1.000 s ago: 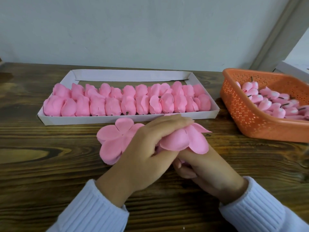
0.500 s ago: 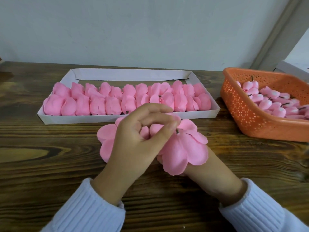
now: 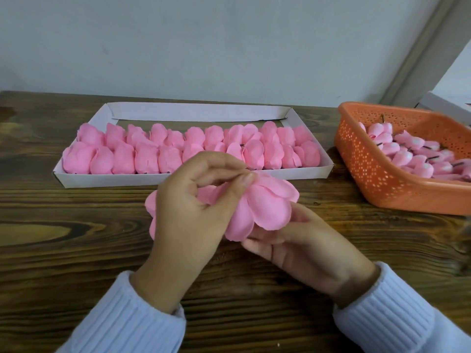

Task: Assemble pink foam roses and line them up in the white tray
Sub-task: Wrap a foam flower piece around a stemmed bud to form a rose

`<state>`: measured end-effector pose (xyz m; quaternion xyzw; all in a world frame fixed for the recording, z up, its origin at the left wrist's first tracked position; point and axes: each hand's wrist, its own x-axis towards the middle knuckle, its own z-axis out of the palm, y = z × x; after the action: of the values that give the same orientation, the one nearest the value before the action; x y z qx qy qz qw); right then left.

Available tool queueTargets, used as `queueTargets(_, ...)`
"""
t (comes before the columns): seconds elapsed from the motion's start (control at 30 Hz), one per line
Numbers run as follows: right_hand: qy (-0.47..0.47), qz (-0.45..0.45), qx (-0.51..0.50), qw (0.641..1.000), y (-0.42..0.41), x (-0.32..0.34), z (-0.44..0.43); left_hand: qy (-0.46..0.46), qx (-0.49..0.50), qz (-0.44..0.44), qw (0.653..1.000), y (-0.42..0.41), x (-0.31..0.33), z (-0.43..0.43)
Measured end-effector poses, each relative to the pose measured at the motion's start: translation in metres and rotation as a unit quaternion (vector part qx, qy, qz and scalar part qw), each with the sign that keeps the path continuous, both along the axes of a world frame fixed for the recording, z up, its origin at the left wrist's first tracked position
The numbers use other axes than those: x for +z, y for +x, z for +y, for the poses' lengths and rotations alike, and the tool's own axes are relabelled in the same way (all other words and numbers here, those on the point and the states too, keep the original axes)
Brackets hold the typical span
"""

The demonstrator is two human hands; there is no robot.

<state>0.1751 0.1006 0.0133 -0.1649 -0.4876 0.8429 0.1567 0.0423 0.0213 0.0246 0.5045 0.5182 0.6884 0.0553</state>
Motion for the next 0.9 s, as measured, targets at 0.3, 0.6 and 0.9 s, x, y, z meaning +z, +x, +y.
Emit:
queueTargets(0.3, -0.179, 0.102, 0.041, 0.978, -0.002, 0.006, 0.006, 0.020, 0.072, 0.163, 0.984, 0.003, -0.006, 0.001)
queueTargets(0.6, -0.134, 0.071, 0.123, 0.981, -0.001, -0.001, 0.005, -0.020, -0.046, 0.054, 0.997, 0.008, -0.007, 0.003)
queueTargets(0.9, -0.117, 0.093, 0.164, 0.975, 0.001, -0.001, 0.005, -0.054, -0.006, 0.121, 0.991, 0.015, -0.010, 0.003)
